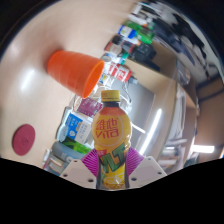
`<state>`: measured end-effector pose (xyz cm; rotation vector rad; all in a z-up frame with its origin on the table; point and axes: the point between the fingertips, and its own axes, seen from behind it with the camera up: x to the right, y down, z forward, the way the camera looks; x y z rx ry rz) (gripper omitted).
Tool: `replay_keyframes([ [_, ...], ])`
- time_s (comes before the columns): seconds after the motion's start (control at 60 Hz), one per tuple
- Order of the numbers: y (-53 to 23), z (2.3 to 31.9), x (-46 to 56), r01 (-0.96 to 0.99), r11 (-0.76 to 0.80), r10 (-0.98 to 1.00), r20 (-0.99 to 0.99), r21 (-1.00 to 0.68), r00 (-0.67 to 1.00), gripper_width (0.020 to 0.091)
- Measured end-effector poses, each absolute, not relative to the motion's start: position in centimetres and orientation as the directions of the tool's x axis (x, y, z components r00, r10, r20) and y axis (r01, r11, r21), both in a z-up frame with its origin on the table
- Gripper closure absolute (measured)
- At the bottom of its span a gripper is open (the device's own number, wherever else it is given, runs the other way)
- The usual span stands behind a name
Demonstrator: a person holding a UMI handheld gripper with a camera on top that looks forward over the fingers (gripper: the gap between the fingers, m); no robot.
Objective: Pour water
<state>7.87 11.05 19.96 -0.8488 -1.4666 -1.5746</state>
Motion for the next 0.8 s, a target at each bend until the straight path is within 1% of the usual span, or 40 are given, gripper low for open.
replay_keyframes([
  [0.083, 11.9, 20.7, 6.6, 0.807, 0.005, -0.128, 0.800, 0.591, -0.586, 0.0787],
  [0.167, 12.3, 20.8, 6.4, 0.761, 0.006, -0.104, 0.757, 0.649, -0.645, 0.0786],
  [0.333, 12.6, 21.6, 5.8, 0.725, 0.009, -0.107, 0.722, 0.689, -0.684, 0.0788],
  [0.467, 12.6, 21.2, 6.0, 0.724, 0.015, -0.091, 0.722, 0.690, -0.686, 0.0787],
  [0.517, 12.5, 20.9, 6.3, 0.732, 0.014, -0.084, 0.730, 0.681, -0.678, 0.0788],
  [0.567, 12.5, 21.0, 6.8, 0.769, 0.013, -0.079, 0.767, 0.639, -0.637, 0.0787],
  [0.617, 12.4, 21.4, 7.4, 0.849, 0.008, -0.074, 0.847, 0.528, -0.526, 0.0787],
  [0.667, 12.2, 22.3, 8.6, 0.946, -0.014, -0.077, 0.943, 0.323, -0.323, 0.0787],
  [0.717, 11.4, 22.4, 10.0, 0.998, -0.030, -0.088, 0.995, 0.047, -0.049, 0.0785],
  [0.733, 11.5, 22.9, 10.6, 0.999, -0.028, -0.065, 0.997, -0.042, 0.040, 0.0786],
  [0.767, 11.2, 22.4, 11.7, 0.966, -0.038, -0.056, 0.966, -0.256, 0.254, 0.0786],
  [0.8, 10.8, 21.4, 12.5, 0.880, -0.045, -0.040, 0.881, -0.472, 0.471, 0.0784],
])
